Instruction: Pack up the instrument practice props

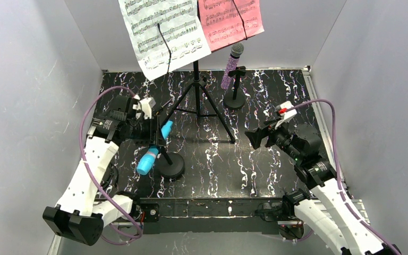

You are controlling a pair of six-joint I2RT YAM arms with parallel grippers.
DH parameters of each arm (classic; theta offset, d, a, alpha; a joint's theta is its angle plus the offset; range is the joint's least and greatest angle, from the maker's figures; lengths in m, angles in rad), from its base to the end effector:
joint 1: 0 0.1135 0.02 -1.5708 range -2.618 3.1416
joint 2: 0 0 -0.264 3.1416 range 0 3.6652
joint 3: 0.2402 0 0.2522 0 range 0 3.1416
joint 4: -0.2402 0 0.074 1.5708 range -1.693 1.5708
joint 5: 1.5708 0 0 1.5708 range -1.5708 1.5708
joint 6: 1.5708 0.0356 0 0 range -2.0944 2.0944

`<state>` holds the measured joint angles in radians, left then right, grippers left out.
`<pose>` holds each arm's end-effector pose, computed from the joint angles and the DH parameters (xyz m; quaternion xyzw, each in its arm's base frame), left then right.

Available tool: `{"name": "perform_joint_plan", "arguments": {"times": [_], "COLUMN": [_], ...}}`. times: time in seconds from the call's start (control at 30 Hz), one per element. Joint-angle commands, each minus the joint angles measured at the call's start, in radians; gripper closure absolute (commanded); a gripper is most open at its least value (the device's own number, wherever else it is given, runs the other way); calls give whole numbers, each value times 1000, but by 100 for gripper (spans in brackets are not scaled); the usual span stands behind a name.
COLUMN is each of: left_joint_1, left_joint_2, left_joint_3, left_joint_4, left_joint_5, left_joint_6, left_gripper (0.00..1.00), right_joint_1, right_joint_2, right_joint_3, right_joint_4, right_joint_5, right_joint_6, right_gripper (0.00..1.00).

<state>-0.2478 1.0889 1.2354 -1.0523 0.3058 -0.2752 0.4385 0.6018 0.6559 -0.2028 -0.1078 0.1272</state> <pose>0.1892 -0.0589 0.3576 0.0369 0.9348 -0.2225 0.2744 0.1359 0.0680 0.3199 -0.1520 0.7420 0.2211 0.6144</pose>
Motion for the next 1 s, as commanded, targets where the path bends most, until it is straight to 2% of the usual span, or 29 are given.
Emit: {"name": "perform_joint_plan", "arguments": {"times": [0.0,0.13,0.3,0.4,0.53,0.77,0.97], "left_joint_1": [-83,-200,-324,-386,-458,-539,-564], "left_joint_2": [-32,-8,51,121,246,443,561], "left_joint_3": [-3,11,46,83,171,392,477], "left_joint_4": [155,228,304,341,368,363,330], "left_joint_5": [176,192,167,154,154,168,182], "left_joint_6": [77,110,162,188,213,246,268], "left_gripper": [100,100,100,100,100,100,100], "right_joint_1": [-4,-4,-4,-3,-2,-1,1], "right_joint_2": [30,32,65,81,63,42,44], "right_joint_3": [-33,-91,-109,-122,-193,-285,-340], "right_joint_4": [190,311,326,335,433,540,649], "right_joint_5": [-170,-218,-210,-248,-309,-308,-309], "right_joint_6": [-7,-26,-34,-23,7,-8,-1], "right_gripper": [1,1,1,1,1,1,1]}}
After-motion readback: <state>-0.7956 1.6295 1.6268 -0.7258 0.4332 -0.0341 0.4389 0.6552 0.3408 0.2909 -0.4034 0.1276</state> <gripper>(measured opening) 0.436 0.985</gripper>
